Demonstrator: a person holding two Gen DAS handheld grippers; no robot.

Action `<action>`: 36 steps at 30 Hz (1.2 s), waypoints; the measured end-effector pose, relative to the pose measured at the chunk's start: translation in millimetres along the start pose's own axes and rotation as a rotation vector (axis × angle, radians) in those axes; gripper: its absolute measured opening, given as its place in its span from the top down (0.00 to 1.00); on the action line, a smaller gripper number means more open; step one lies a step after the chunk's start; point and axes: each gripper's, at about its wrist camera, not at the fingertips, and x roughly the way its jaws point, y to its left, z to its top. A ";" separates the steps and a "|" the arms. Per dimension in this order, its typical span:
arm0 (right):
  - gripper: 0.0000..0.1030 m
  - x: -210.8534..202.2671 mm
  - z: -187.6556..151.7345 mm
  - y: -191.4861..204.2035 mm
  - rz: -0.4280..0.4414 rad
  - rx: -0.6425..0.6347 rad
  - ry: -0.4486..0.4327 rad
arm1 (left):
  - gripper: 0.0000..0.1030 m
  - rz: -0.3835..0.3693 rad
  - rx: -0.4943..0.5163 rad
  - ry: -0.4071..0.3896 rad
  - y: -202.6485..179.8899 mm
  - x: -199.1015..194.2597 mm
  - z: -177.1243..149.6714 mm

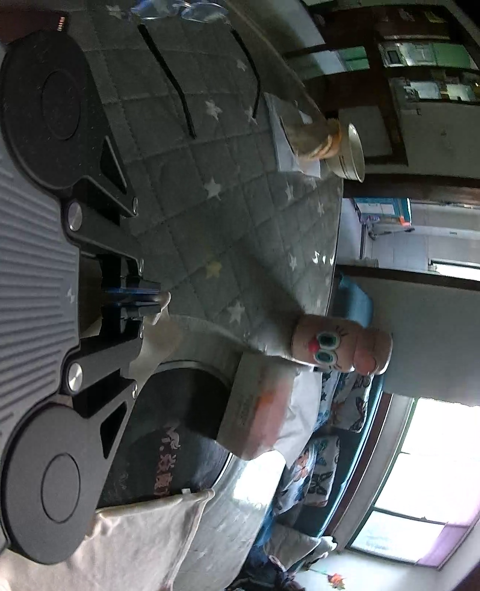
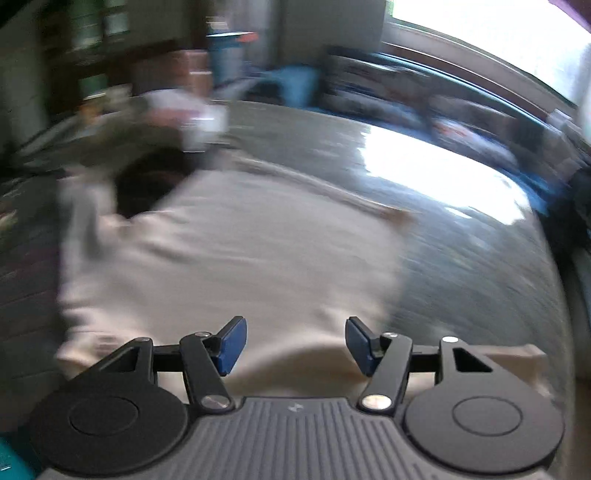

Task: Fold clothes

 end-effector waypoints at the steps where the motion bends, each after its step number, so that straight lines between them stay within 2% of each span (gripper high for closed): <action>1: 0.41 1.1 2.5 15.4 0.045 -0.039 0.001 | 0.96 0.003 -0.001 0.000 0.9 -0.9 -1.0; 7: 0.44 18.2 14.8 109.8 0.235 -0.285 0.011 | 0.96 0.031 0.021 0.009 2.6 -5.1 -9.2; 10: 0.49 34.6 18.1 148.2 0.247 -0.381 0.011 | 0.96 0.042 0.029 0.015 1.1 -5.1 -9.8; 14: 0.61 51.6 16.7 166.2 0.216 -0.426 0.018 | 0.96 0.047 0.029 0.013 2.7 -6.2 -9.9; 16: 0.75 57.7 16.9 171.9 0.204 -0.433 0.022 | 0.96 0.049 0.029 0.011 4.0 -7.0 -10.0; 17: 0.87 58.2 18.4 172.0 0.206 -0.422 0.027 | 0.96 0.050 0.028 0.010 4.6 -7.3 -10.0; 20: 0.93 55.0 18.7 167.9 0.225 -0.397 0.025 | 0.96 0.053 0.027 0.006 6.5 -8.4 -10.1; 29: 0.94 42.7 17.1 152.9 0.292 -0.327 0.013 | 0.96 0.077 0.029 0.015 10.3 -8.6 -15.1; 34: 0.85 35.9 16.2 144.6 0.328 -0.288 0.006 | 0.95 0.095 0.035 0.020 10.6 -9.3 -16.3; 36: 0.78 33.2 12.4 131.7 0.306 -0.256 0.008 | 0.95 0.105 0.034 0.024 10.9 -9.3 -16.7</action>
